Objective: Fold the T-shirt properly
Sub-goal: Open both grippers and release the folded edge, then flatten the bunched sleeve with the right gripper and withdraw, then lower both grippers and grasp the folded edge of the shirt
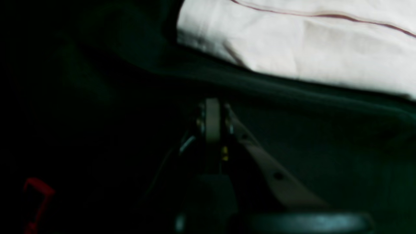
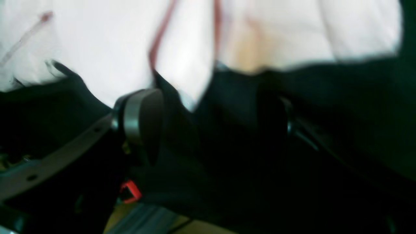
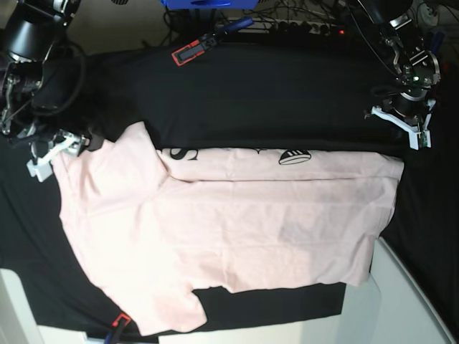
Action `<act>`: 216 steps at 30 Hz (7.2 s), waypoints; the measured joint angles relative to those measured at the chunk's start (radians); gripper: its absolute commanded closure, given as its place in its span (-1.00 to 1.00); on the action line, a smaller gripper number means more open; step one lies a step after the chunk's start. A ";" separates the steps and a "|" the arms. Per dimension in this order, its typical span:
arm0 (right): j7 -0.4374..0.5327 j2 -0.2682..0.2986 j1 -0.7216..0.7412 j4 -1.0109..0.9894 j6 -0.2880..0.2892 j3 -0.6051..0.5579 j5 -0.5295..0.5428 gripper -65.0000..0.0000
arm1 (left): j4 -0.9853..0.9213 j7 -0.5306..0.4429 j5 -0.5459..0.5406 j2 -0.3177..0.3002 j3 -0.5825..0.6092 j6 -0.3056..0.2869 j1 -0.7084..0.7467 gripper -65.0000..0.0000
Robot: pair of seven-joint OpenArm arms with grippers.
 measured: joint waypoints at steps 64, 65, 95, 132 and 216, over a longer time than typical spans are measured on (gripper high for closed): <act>-0.055 -0.021 0.510 -0.311 -0.140 -0.086 -0.004 1.00 | -0.001 0.001 0.000 0.020 -0.080 0.003 0.000 1.00; -0.031 -0.021 0.525 -0.335 -0.141 -0.098 -0.004 1.00 | -0.001 0.001 0.000 0.022 -0.079 0.002 0.000 1.00; 0.359 0.017 0.699 -0.662 -0.061 -0.229 -0.003 1.00 | 0.000 -0.002 0.004 0.025 -0.081 0.003 0.031 1.00; 0.179 0.023 0.040 -0.108 -0.325 0.277 0.393 -0.35 | 0.000 0.003 0.003 0.027 -0.082 0.001 0.034 0.99; 0.238 -0.013 0.008 -0.233 -0.319 0.098 0.401 1.00 | -0.297 0.004 -0.314 -0.069 -0.088 0.018 -0.206 -0.43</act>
